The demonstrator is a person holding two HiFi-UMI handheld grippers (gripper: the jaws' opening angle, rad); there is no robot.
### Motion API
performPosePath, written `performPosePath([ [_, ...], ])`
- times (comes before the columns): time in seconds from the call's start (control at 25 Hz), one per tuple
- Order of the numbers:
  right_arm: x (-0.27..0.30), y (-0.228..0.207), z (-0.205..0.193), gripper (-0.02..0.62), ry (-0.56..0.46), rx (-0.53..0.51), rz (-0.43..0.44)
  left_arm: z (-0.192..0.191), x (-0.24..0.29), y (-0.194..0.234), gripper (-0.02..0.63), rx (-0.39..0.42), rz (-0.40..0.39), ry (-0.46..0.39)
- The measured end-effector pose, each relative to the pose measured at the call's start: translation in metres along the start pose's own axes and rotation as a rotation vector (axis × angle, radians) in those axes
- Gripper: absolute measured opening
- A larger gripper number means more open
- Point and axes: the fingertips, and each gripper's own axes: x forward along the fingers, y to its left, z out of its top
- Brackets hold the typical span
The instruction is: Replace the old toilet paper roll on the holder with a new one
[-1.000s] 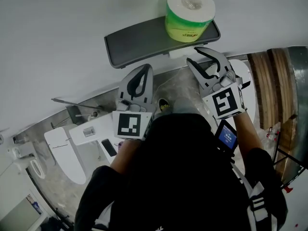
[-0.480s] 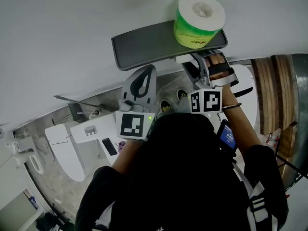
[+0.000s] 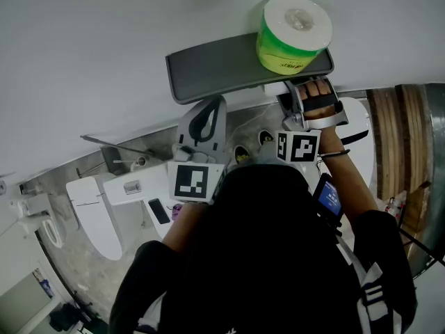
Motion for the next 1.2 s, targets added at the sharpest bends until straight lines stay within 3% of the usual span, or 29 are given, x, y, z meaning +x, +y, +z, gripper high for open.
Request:
performPosePath([
  [0.44,-0.008,-0.005,-0.055,0.244,0.140,0.024,-0.033,-0.001,0.006,-0.009,0.022,0.025,-0.045,-0.003],
  [0.96,-0.061,-0.019,-0.129,0.244,0.294,0.153,-0.035,0.004,-0.002,-0.016,0.021,0.028,-0.067,-0.012],
  [1.08,-0.077,-0.019,-0.107,0.244,0.216,0.226,0.012,0.000,-0.006,-0.012,0.021,0.027,-0.064,-0.020],
  [1.2,-0.091,-0.022,-0.049,0.244,-0.013,0.368,0.156,-0.001,-0.008,-0.008,0.021,0.026,-0.047,-0.025],
])
